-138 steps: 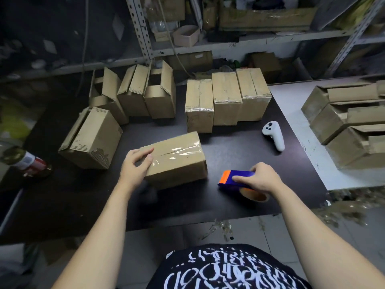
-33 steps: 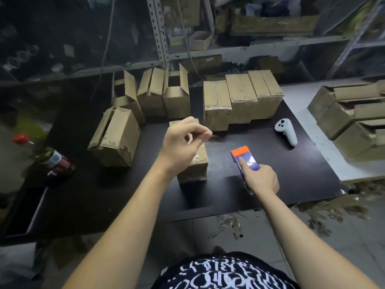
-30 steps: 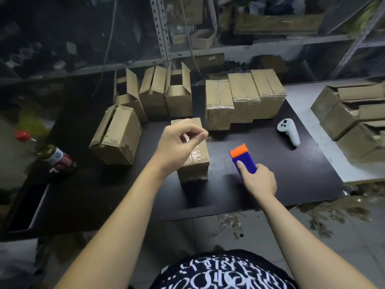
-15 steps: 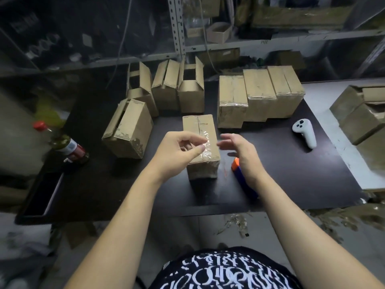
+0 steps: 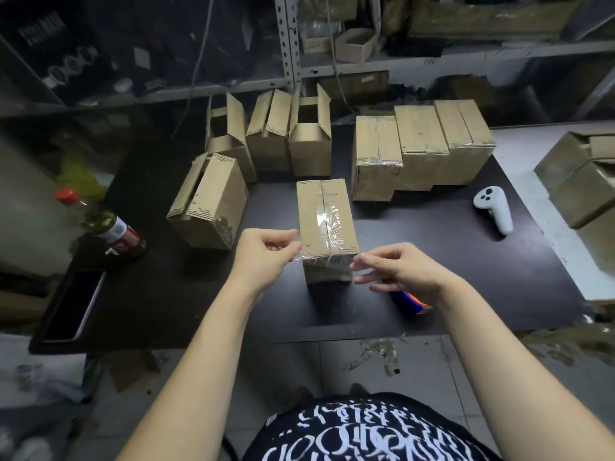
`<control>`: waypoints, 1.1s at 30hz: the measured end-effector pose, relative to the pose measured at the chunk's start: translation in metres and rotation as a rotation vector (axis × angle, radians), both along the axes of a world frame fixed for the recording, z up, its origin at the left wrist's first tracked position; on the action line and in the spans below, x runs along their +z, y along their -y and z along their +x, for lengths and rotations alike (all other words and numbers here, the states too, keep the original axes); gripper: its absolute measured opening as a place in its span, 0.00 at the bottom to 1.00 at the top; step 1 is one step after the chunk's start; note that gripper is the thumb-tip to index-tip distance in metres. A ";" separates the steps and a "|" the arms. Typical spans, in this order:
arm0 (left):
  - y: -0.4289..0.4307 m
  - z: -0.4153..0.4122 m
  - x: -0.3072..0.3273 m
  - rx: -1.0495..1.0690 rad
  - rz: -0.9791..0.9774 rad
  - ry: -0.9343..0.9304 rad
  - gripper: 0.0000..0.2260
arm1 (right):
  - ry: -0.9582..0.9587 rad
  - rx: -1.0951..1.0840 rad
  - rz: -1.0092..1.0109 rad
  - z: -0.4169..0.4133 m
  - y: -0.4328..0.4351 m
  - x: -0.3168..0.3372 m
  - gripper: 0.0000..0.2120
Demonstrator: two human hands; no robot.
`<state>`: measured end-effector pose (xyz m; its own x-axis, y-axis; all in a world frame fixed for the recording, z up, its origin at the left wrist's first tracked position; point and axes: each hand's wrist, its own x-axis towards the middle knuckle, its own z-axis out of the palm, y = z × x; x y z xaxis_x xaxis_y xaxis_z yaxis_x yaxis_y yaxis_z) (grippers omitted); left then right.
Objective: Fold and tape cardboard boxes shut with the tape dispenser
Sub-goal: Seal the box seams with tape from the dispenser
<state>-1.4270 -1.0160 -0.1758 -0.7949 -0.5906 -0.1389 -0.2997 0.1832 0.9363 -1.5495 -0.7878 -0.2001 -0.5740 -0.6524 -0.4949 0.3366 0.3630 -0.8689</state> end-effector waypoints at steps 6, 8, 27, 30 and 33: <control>-0.005 -0.003 -0.014 0.115 0.123 0.022 0.27 | 0.040 -0.298 0.009 0.003 0.007 -0.012 0.08; -0.005 -0.005 -0.018 0.176 0.154 0.006 0.16 | 0.025 -0.332 0.010 0.002 0.009 -0.013 0.09; 0.000 -0.019 -0.045 0.314 0.086 0.073 0.03 | -0.226 -0.371 0.231 -0.025 0.033 -0.020 0.12; -0.001 -0.021 -0.053 0.295 0.067 0.078 0.04 | -0.196 -0.359 0.258 -0.029 0.031 -0.027 0.12; -0.004 -0.023 -0.063 0.303 0.074 0.084 0.05 | -0.109 -0.353 0.233 -0.031 0.028 -0.037 0.14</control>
<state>-1.4496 -1.0121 -0.2384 -0.5682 -0.7845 -0.2484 -0.4074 0.0059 0.9133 -1.5806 -0.8155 -0.2374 -0.7987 -0.2849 -0.5300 0.3861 0.4330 -0.8145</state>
